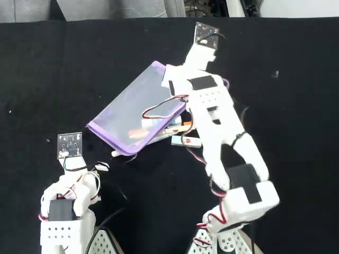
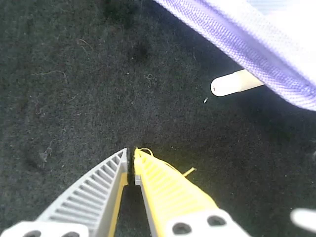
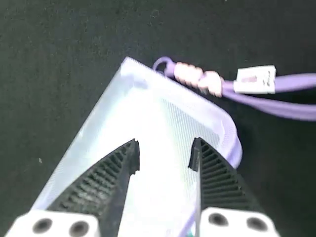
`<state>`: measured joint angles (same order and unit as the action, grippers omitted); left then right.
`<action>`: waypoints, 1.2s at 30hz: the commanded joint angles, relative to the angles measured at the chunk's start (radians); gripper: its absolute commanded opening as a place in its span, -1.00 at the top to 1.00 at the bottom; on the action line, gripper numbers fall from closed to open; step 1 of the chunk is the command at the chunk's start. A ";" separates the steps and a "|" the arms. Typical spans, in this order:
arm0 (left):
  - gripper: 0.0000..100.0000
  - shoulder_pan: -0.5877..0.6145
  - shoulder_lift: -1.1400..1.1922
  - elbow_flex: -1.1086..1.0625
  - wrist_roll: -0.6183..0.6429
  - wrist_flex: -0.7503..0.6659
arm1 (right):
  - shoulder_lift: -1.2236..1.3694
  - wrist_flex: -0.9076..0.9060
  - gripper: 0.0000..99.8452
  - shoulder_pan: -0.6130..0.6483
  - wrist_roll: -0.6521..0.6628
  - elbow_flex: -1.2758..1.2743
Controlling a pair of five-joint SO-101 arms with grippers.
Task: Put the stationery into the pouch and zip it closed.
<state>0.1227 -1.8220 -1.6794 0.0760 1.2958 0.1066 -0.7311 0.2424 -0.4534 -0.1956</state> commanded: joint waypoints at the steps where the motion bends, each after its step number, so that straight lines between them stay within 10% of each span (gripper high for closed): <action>1: 0.93 0.005 -0.003 -0.021 0.002 -0.020 | 0.064 0.071 0.64 -0.028 -0.003 0.085; 17: 0.93 0.005 -0.003 -0.021 0.002 -0.020 | 0.266 0.061 0.64 -0.356 0.000 0.186; 29: 0.93 0.005 -0.003 -0.021 0.002 -0.020 | 0.426 0.157 0.64 -0.347 0.089 0.354; 36: 0.93 0.004 -0.003 -0.021 0.002 -0.020 | 0.496 -0.086 0.65 -0.368 0.092 0.472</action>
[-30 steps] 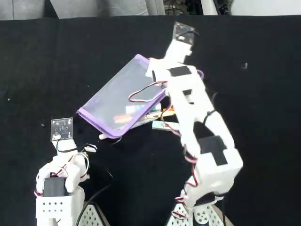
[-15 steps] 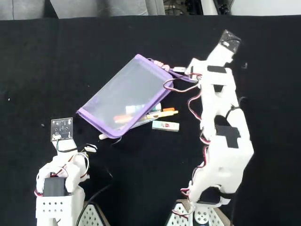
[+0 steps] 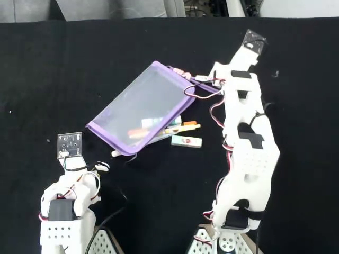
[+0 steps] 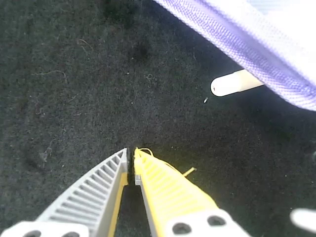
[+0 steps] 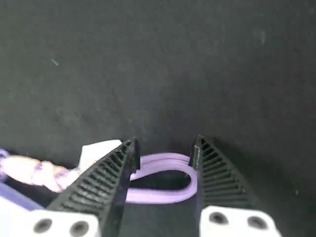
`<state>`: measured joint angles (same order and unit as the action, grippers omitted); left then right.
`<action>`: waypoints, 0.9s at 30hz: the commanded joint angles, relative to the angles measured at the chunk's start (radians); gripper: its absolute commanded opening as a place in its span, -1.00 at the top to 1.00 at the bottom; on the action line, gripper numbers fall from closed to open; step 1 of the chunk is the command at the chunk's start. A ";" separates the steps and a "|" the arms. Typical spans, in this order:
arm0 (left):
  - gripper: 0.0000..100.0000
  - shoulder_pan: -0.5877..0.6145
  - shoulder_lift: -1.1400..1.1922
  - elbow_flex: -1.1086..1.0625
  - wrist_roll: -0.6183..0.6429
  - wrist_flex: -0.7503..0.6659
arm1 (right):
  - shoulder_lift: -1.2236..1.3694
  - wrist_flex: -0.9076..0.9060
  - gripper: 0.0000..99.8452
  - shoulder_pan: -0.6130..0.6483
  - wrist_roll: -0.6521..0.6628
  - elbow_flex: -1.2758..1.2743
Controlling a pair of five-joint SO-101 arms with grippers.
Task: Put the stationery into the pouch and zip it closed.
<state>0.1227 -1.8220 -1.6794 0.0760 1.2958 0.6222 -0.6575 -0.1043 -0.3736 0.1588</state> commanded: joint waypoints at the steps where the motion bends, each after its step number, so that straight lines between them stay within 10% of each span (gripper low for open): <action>1: 0.93 0.004 -0.003 -0.021 0.002 -0.020 | -0.024 -0.209 0.65 -0.020 0.012 0.147; 11: 0.93 0.005 -0.003 -0.021 0.002 -0.020 | -0.036 -0.463 0.65 -0.005 0.173 0.278; 27: 0.93 0.005 -0.003 -0.021 0.002 -0.020 | 0.130 -0.199 0.67 -0.028 0.273 0.292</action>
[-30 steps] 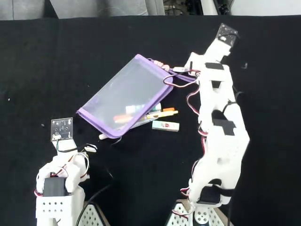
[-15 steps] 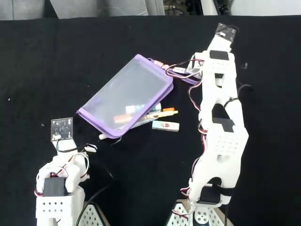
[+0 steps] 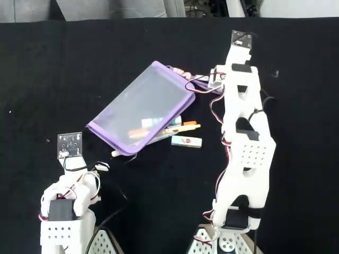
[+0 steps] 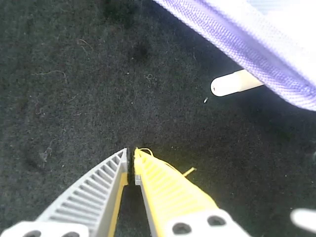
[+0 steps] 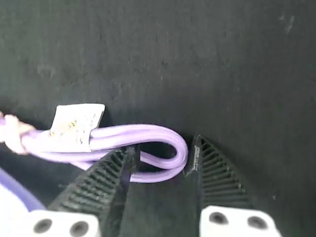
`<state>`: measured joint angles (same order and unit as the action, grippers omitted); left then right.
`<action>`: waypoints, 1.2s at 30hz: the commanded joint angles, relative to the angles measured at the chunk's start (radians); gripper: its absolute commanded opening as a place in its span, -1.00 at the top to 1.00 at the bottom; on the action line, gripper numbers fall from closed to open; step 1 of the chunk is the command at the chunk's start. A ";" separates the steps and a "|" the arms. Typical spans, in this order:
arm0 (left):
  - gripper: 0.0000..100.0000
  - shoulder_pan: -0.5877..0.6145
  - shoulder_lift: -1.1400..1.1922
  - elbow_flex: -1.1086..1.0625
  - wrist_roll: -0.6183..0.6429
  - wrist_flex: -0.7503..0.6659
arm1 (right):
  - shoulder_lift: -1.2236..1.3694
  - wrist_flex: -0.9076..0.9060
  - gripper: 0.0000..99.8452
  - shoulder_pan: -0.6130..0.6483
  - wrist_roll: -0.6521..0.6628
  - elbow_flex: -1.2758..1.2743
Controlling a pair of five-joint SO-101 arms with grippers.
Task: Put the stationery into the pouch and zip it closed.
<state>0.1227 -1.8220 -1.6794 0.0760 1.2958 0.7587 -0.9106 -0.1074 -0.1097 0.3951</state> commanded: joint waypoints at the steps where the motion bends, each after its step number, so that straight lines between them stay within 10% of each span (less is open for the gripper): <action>1: 0.93 0.005 -0.003 -0.021 0.002 -0.020 | -0.005 0.046 0.71 -0.028 0.009 0.065; 4: 0.93 0.004 -0.003 -0.021 0.002 -0.020 | -0.005 -0.011 0.98 -0.034 0.040 0.097; 23: 0.93 0.005 -0.003 -0.021 0.002 -0.020 | -0.010 -0.852 0.98 -0.132 0.275 0.507; 36: 0.93 0.005 -0.003 -0.021 0.002 -0.020 | -0.022 -0.855 0.98 -0.526 0.641 0.490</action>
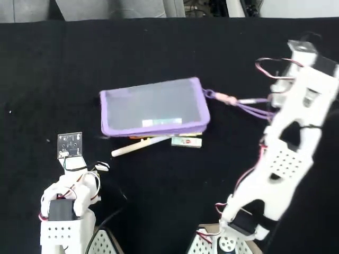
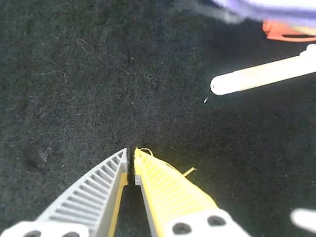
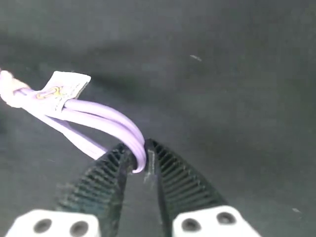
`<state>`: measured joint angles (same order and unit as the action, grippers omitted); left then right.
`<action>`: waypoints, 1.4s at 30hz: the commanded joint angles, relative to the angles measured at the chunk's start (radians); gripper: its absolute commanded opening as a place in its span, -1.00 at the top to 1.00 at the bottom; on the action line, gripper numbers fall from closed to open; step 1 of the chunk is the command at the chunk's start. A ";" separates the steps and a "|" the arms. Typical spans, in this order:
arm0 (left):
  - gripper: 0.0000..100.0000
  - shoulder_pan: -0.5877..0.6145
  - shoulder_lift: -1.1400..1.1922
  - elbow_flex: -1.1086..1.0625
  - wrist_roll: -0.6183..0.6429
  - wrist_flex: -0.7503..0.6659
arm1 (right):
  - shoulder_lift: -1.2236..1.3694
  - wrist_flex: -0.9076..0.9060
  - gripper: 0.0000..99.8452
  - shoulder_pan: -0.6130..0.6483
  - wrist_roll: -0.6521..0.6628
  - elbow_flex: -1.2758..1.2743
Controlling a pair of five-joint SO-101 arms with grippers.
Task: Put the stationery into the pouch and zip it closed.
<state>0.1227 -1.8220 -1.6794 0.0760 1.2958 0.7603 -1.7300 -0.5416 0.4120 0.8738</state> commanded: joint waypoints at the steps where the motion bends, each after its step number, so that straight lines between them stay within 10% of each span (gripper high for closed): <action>1: 0.93 0.005 -0.003 -0.021 0.002 -0.020 | -0.024 -0.035 0.98 -0.103 0.169 -0.004; 14: 0.93 0.005 -0.003 -0.021 0.002 -0.020 | -0.036 -0.031 0.31 -0.095 0.508 -0.025; 42: 0.93 0.004 -0.003 -0.021 0.002 -0.020 | -0.031 0.097 0.30 0.425 0.605 -0.214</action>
<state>0.1227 -1.8220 -1.6794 0.0760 1.2958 0.7603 -1.7070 -0.1243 1.0073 0.6836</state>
